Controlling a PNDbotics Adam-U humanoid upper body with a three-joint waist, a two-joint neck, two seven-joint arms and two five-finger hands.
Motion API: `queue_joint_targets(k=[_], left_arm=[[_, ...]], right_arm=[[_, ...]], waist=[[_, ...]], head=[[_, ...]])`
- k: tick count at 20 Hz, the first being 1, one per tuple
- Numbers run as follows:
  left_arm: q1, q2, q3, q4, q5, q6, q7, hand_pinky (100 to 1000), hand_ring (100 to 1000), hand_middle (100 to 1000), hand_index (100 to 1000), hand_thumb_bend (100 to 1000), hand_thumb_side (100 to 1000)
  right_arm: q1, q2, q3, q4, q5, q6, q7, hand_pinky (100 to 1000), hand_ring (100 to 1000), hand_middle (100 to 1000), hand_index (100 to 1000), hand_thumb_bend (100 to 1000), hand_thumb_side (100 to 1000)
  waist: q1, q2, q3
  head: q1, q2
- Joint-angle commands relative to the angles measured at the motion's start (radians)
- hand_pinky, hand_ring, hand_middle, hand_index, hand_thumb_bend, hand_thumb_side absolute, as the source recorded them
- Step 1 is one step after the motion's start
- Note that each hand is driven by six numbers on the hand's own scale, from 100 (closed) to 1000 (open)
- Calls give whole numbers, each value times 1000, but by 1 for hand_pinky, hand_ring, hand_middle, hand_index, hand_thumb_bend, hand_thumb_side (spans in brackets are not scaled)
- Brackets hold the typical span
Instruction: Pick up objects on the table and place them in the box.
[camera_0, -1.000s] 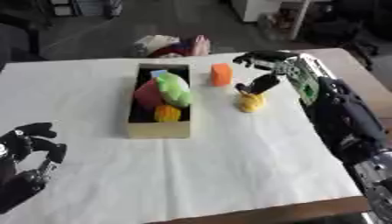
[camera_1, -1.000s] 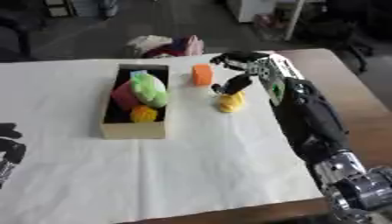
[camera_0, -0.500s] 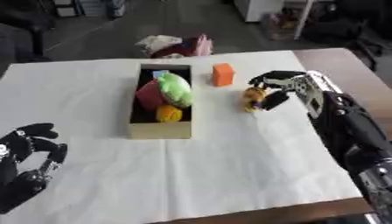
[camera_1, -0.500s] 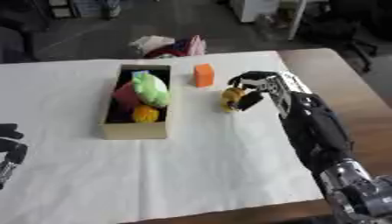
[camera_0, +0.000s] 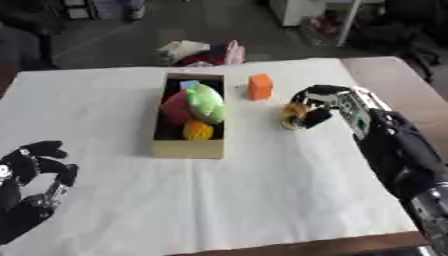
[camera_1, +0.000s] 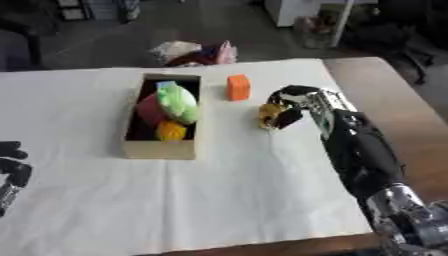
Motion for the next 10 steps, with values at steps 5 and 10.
queue_joint_targets(k=[5, 10], left_arm=[[-6, 8, 8, -9, 2, -1, -2, 702, 589, 617, 776, 371, 432], [-5, 7, 9, -10, 4, -2, -1, 703, 589, 617, 776, 368, 433]], right_arm=[[3, -3, -6, -29, 39, 13, -111, 542, 475, 378, 503, 100, 100], [-9, 2, -25, -141, -20, -3, -199, 500, 404, 280, 427, 100, 100]], waist=[[5, -10, 0], [5, -10, -1]], head=[[-1, -10], [2, -8]])
